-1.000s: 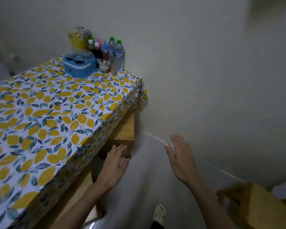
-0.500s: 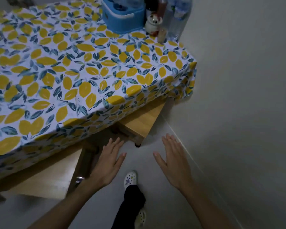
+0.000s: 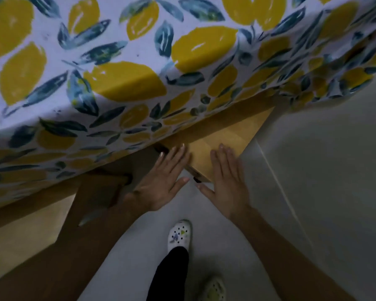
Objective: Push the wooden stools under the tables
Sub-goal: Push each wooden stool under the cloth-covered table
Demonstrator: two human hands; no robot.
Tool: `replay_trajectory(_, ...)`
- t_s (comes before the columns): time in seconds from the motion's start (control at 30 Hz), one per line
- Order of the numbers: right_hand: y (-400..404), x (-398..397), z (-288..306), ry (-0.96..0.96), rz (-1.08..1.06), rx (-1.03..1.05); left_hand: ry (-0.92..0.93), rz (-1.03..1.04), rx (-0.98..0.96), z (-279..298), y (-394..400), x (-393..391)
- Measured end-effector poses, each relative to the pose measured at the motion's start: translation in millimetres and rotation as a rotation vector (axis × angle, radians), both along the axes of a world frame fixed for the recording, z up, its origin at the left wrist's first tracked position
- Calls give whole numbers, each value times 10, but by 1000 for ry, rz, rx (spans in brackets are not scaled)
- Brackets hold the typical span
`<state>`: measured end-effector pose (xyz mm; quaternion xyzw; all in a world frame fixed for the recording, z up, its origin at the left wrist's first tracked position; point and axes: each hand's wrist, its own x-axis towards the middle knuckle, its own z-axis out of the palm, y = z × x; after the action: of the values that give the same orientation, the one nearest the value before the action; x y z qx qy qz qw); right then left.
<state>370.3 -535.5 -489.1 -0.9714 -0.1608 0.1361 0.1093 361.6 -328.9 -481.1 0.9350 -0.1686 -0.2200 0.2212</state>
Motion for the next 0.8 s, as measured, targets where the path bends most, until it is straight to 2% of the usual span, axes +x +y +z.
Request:
replay_trajectory(0.2,-18,155,-349,-79,90,-85,-94,0,143,-272,26,183)
replay_trajectory(0.4,-191,196,-479,-185,186,-109,-96,167,131,-287,-168,86)
replay_trajectory(0.57,-265,190,-475,-192,220,-113,-101,228,171,-272,-284,33)
replay_trajectory(0.7,-546,148,-475,-214,320,-105,-78,303,148,-273,-563,-196)
replay_trajectory(0.8,-844,140,-496,-246,413,-90,-92,432,129,-292,-945,-427)
